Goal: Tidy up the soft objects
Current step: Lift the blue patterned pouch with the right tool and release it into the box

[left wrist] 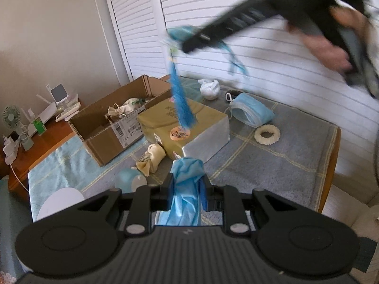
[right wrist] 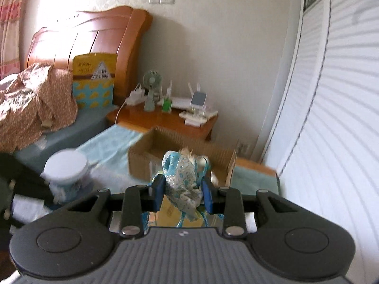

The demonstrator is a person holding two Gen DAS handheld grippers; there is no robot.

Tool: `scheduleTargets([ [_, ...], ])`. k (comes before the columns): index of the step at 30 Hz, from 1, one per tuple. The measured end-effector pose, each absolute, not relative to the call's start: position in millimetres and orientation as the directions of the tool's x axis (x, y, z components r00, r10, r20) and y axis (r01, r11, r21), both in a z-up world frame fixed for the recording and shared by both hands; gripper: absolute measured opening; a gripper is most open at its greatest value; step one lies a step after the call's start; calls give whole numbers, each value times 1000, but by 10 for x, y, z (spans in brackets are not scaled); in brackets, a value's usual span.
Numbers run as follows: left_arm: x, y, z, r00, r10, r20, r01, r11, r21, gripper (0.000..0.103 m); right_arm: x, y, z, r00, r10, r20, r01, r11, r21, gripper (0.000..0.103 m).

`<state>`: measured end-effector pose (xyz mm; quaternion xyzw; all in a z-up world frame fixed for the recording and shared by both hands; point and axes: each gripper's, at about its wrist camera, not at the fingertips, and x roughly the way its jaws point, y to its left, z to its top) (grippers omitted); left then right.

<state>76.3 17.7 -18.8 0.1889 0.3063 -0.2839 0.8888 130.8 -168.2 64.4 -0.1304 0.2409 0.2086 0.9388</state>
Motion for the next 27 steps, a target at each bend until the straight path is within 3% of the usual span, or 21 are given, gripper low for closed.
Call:
scheduleTargets([
  [5,828,207,-213,648,-392,-653,614,776,145,21,1836,-1506,794,793,365,-488,-493,855,-161,38],
  [16,1015,214,-276,638,-394,-662,599,794,105,21,2988,-1097,650,708,410,-575,-597,783,-176,39],
  [19,1062,219,-287,634,-392,-666,596,797,99,21,3143,-1089,507,692,388,-609,-591,788,-170,56],
  [21,1090,220,-295,633,-389,-669,594,799,98,21,3178,-1130,423,687,373,-623,-576,803,-155,58],
  [23,1117,223,-292,628,-391,-673,593,800,89,21,3154,-1191,356,687,371,-625,-559,820,-127,77],
  [25,1140,226,-279,623,-392,-677,592,802,80,21,3098,-1265,318,699,357,-620,-525,845,-105,85],
  [27,1165,233,-261,621,-391,-679,589,805,76,21,3032,-1328,282,707,327,-627,-480,873,-86,86],
])
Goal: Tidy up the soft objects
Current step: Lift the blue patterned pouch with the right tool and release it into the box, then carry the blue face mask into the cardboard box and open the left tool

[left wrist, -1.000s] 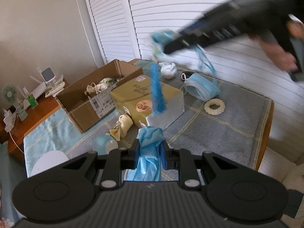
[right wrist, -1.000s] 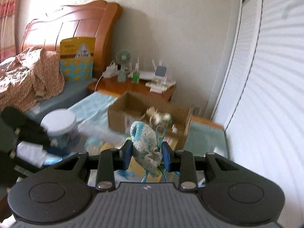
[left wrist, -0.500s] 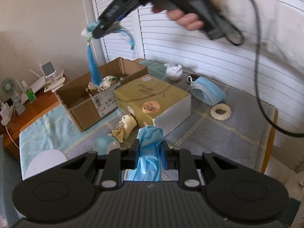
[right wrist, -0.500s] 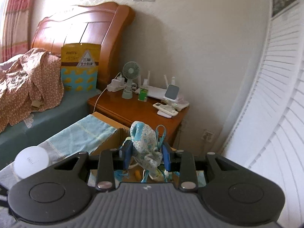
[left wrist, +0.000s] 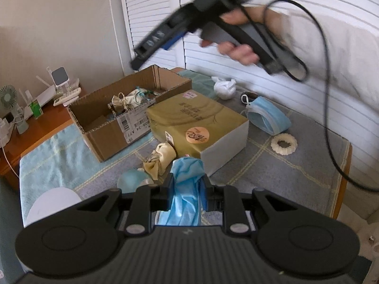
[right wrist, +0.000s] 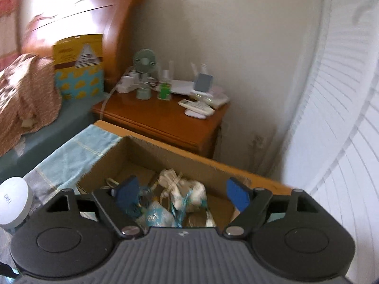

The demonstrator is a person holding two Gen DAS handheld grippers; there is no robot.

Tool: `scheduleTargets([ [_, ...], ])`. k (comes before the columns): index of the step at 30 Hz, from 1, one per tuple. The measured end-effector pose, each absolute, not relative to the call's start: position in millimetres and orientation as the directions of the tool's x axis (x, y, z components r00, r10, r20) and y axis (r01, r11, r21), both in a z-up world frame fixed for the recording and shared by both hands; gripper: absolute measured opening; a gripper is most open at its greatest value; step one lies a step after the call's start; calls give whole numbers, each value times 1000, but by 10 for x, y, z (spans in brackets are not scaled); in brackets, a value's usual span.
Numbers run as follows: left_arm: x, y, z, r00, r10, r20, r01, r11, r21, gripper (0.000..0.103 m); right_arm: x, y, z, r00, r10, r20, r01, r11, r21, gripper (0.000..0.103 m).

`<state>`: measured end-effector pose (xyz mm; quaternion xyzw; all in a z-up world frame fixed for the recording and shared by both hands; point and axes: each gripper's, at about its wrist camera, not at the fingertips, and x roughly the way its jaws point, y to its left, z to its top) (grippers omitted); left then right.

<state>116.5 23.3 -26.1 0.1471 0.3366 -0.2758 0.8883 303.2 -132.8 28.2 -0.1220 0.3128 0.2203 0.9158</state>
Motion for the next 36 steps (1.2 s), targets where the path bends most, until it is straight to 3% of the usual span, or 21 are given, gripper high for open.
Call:
scheduleTargets([
  [5,1273,249,-158,631,-374,-680,570,818,79,21,2810,-1469,170,724,170,-669,-301,950,-84,98],
  [13,1707,278,134,665,-338,-666,518,851,85,21,2123,-1727,18,721,59,-690,-140,988,-61,103],
  [25,2660,231,256,707,-249,-662,408,908,94,22,1436,-1830,-8,737,109,-667,-155,988,-9,103],
  [28,2843,233,244,730,-206,-651,359,927,109,35,1360,-1857,31,747,130,-652,-170,986,2,103],
  [30,2923,244,235,748,-157,-645,311,941,132,75,1329,-1867,49,757,129,-640,-175,985,-8,103],
  [31,2928,251,239,762,-142,-632,290,947,136,81,1306,-1863,52,763,127,-634,-178,984,-16,103],
  [36,2828,288,291,770,-157,-618,282,953,109,86,1241,-1862,64,767,148,-625,-198,980,-11,103],
])
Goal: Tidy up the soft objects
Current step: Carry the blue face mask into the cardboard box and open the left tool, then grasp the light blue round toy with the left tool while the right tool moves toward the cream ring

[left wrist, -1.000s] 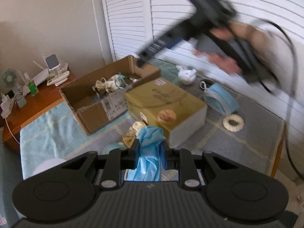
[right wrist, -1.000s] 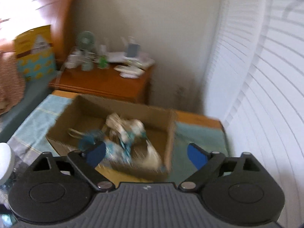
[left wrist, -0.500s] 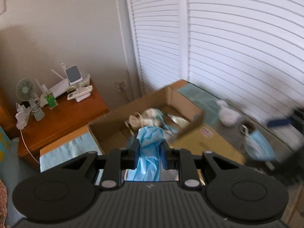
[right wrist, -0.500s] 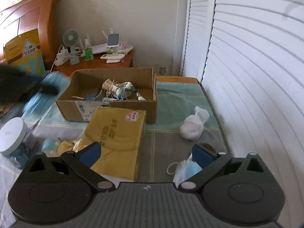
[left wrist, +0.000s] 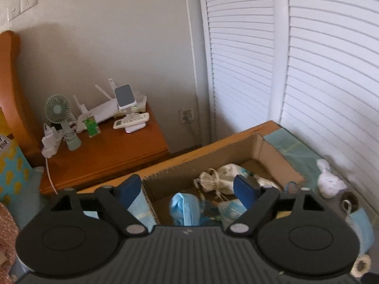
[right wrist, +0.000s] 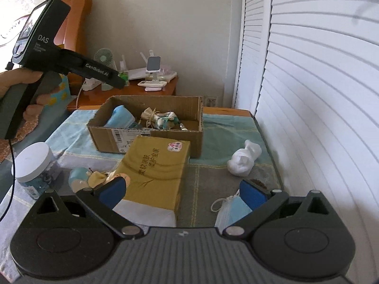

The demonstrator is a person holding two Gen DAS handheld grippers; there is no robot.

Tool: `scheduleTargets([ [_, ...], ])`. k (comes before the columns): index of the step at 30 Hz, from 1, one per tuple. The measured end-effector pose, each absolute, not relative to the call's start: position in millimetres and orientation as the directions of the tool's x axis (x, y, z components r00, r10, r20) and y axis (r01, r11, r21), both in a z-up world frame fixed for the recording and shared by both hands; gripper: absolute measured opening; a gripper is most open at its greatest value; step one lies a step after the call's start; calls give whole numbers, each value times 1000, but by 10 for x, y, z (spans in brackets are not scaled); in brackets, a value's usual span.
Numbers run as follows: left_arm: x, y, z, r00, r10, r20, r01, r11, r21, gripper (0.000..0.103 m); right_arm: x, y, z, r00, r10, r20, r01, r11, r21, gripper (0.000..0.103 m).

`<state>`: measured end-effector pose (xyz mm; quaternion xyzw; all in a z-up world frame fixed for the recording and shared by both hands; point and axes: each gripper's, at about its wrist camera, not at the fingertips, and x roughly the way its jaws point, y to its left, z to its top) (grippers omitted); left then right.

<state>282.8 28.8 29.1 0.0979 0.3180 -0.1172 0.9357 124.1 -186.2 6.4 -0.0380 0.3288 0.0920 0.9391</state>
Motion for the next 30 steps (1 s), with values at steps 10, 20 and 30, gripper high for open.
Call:
scheduleTargets([
  [10,2304,228,268,766,-173,-619,298,949,104,92,1079,-1893,13,763,148,-629,-210,977,-25,103],
  [20,1857,226,30,715,-201,-670,348,933,92,95,927,-1995,-78,755,124,-644,-183,983,-25,103],
  [30,1702,292,-168,621,-275,-734,413,911,8,99,869,-2061,-249,727,114,-677,-176,984,-23,103],
])
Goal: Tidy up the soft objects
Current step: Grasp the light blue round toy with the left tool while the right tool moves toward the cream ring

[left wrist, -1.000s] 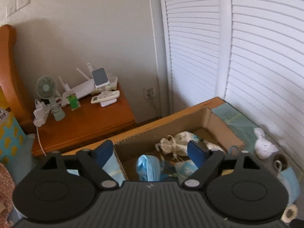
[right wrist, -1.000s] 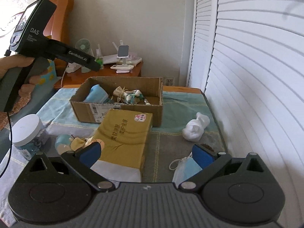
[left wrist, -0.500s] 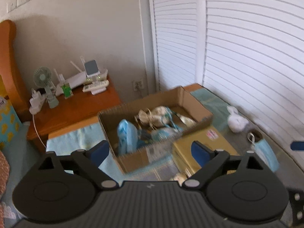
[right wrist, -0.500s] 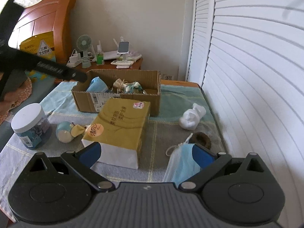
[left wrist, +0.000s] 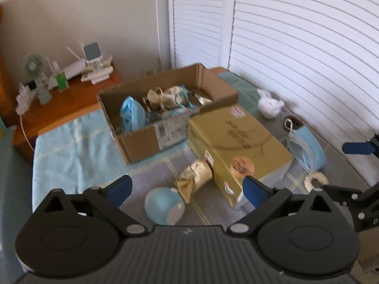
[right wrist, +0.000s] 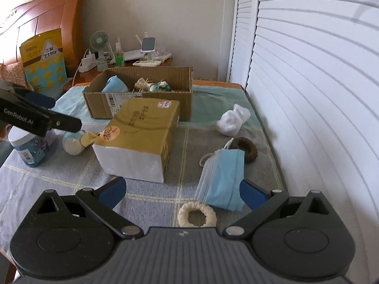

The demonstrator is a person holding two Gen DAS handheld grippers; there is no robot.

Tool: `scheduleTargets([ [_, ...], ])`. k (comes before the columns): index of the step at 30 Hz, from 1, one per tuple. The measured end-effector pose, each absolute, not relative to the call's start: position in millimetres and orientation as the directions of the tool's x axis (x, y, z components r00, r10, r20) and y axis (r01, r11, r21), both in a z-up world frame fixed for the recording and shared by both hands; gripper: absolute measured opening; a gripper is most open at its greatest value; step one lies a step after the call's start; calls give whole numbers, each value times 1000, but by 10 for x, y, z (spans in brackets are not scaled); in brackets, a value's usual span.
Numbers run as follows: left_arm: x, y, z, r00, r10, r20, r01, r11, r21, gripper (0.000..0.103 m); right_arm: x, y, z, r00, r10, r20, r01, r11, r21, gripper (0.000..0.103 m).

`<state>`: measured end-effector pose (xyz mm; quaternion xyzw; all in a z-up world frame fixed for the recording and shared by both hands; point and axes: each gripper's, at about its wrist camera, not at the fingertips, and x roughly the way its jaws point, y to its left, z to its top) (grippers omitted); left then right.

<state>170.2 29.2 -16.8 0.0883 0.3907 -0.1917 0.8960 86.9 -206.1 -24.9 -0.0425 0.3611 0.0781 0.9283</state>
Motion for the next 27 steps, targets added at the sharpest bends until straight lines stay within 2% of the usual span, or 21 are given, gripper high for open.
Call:
scheduleTargets([
  [7,1747,205,-292,579,-197,-791,465,877,122,96,874,-2054,-321,716,123,-687,-175,985,-6,103],
  [12,1904,233,-438,537,-166,-827,451,885,114,72,888,-2049,-371,712,125,-691,-187,982,-14,103],
  [15,1981,240,-523,512,-166,-843,451,887,98,66,903,-2068,-403,707,127,-695,-189,982,-13,103],
  [21,2074,226,-634,503,-135,-854,443,888,120,60,930,-2106,-461,698,132,-704,-187,982,-1,103],
  [27,2122,206,-668,504,-126,-854,446,885,132,58,936,-2132,-511,691,133,-710,-188,982,2,103],
])
